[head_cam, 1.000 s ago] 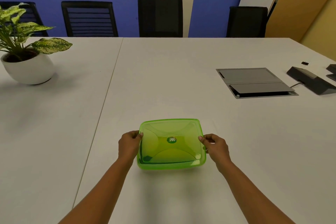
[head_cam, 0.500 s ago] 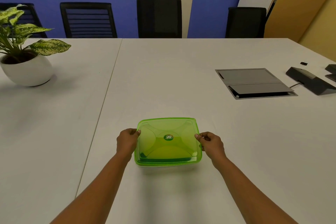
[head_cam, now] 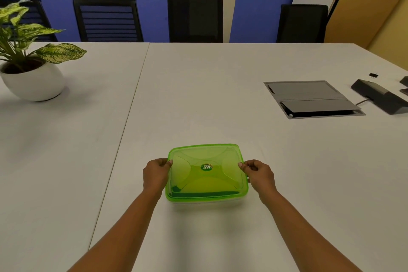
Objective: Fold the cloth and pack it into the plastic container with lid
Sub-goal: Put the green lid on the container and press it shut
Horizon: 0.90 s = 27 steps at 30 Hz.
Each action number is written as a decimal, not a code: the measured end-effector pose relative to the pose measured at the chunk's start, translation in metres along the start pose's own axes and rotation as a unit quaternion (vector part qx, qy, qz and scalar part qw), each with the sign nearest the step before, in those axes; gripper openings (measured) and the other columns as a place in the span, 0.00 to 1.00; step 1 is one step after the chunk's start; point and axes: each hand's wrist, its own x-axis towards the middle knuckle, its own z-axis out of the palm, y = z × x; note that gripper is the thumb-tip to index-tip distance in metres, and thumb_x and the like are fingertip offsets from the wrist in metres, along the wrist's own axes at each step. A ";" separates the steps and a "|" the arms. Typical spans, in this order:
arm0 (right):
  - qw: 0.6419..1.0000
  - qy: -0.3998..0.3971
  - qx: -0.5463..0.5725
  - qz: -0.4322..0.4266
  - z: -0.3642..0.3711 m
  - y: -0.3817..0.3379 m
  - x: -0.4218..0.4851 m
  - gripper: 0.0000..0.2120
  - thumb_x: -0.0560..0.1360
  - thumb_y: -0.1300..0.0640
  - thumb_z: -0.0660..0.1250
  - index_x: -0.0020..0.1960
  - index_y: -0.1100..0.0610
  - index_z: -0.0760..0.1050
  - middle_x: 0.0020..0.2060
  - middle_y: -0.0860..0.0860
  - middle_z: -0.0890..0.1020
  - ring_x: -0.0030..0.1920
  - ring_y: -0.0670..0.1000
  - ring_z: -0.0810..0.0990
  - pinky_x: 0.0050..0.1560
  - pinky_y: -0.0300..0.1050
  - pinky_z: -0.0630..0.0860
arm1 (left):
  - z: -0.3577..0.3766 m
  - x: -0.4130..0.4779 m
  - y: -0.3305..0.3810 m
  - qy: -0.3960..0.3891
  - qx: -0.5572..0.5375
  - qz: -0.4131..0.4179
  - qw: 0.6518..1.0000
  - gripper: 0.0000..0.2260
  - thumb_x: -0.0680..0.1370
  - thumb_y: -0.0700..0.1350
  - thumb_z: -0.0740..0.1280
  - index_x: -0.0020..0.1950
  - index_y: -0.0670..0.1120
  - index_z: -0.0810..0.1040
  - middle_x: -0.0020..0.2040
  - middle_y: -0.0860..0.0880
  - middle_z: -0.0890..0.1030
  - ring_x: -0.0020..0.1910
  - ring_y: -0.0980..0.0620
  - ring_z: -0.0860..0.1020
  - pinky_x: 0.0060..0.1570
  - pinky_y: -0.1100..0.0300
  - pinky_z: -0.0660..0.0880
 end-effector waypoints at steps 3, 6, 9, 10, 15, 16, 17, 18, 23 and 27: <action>1.000 -0.002 0.000 0.010 0.000 0.006 -0.003 0.07 0.70 0.54 0.72 0.42 0.57 0.77 0.37 0.55 0.79 0.42 0.54 0.76 0.55 0.58 0.77 | 0.001 -0.001 -0.002 -0.002 0.008 0.008 1.000 0.16 0.77 0.44 0.65 0.62 0.38 0.77 0.59 0.38 0.80 0.60 0.40 0.76 0.63 0.47 0.72; 1.000 0.003 0.001 0.014 0.000 0.010 -0.004 0.06 0.70 0.54 0.72 0.39 0.53 0.76 0.38 0.55 0.80 0.43 0.55 0.78 0.55 0.58 0.77 | 0.002 -0.001 -0.003 0.000 0.016 0.013 1.000 0.16 0.77 0.44 0.65 0.62 0.38 0.77 0.59 0.38 0.80 0.60 0.40 0.76 0.63 0.46 0.72; 1.000 0.001 -0.005 0.009 0.001 0.006 -0.002 0.06 0.71 0.53 0.71 0.43 0.55 0.76 0.39 0.55 0.79 0.43 0.56 0.78 0.54 0.57 0.77 | 0.003 0.000 -0.003 0.008 0.029 0.016 0.999 0.15 0.77 0.44 0.65 0.61 0.39 0.77 0.59 0.38 0.80 0.60 0.39 0.76 0.62 0.46 0.72; 1.000 0.001 -0.009 0.008 0.001 0.005 -0.001 0.07 0.71 0.53 0.71 0.44 0.55 0.77 0.39 0.56 0.79 0.43 0.56 0.78 0.54 0.56 0.78 | 0.004 0.000 -0.003 0.012 0.033 0.018 0.999 0.15 0.77 0.44 0.65 0.61 0.39 0.77 0.59 0.38 0.80 0.60 0.39 0.76 0.62 0.46 0.72; 0.999 0.010 -0.027 0.013 0.003 0.004 0.001 0.15 0.73 0.50 0.69 0.55 0.57 0.79 0.41 0.56 0.78 0.43 0.55 0.76 0.45 0.45 0.72 | 0.005 0.000 -0.002 0.020 0.047 0.026 0.998 0.15 0.77 0.44 0.65 0.61 0.40 0.78 0.58 0.38 0.81 0.59 0.39 0.77 0.60 0.46 0.73; 0.999 0.009 -0.032 0.011 0.003 0.004 0.000 0.16 0.73 0.50 0.68 0.57 0.57 0.78 0.42 0.56 0.78 0.43 0.55 0.76 0.46 0.44 0.71 | 0.005 0.001 -0.002 0.021 0.050 0.028 0.998 0.15 0.77 0.44 0.65 0.61 0.40 0.78 0.58 0.38 0.81 0.59 0.39 0.77 0.60 0.46 0.73; 0.999 0.007 -0.038 0.007 0.004 0.003 -0.001 0.17 0.74 0.50 0.67 0.59 0.57 0.77 0.44 0.57 0.78 0.45 0.55 0.75 0.47 0.44 0.71 | 0.005 0.001 -0.002 0.021 0.053 0.029 0.998 0.15 0.77 0.45 0.64 0.61 0.40 0.78 0.58 0.38 0.81 0.59 0.39 0.77 0.60 0.46 0.73; 0.999 0.004 -0.045 0.002 0.004 0.002 -0.002 0.17 0.75 0.50 0.66 0.61 0.57 0.76 0.46 0.59 0.79 0.47 0.55 0.75 0.50 0.45 0.71 | 0.005 0.002 -0.002 0.021 0.055 0.031 0.998 0.15 0.77 0.45 0.64 0.60 0.39 0.78 0.57 0.38 0.81 0.58 0.39 0.77 0.60 0.47 0.73; 0.991 -0.010 -0.133 -0.025 0.012 0.004 -0.001 0.20 0.79 0.50 0.57 0.69 0.56 0.68 0.60 0.62 0.76 0.62 0.60 0.72 0.62 0.51 0.69 | 0.007 0.002 0.001 0.019 0.070 0.041 0.997 0.14 0.78 0.44 0.64 0.60 0.37 0.78 0.57 0.37 0.81 0.58 0.38 0.77 0.58 0.49 0.72; 0.975 0.004 -0.221 -0.036 0.021 0.004 -0.001 0.20 0.81 0.50 0.49 0.70 0.56 0.65 0.61 0.62 0.71 0.60 0.61 0.73 0.58 0.49 0.70 | 0.008 0.003 0.001 0.020 0.101 0.043 0.994 0.16 0.78 0.45 0.63 0.61 0.38 0.76 0.57 0.38 0.81 0.58 0.39 0.76 0.58 0.51 0.72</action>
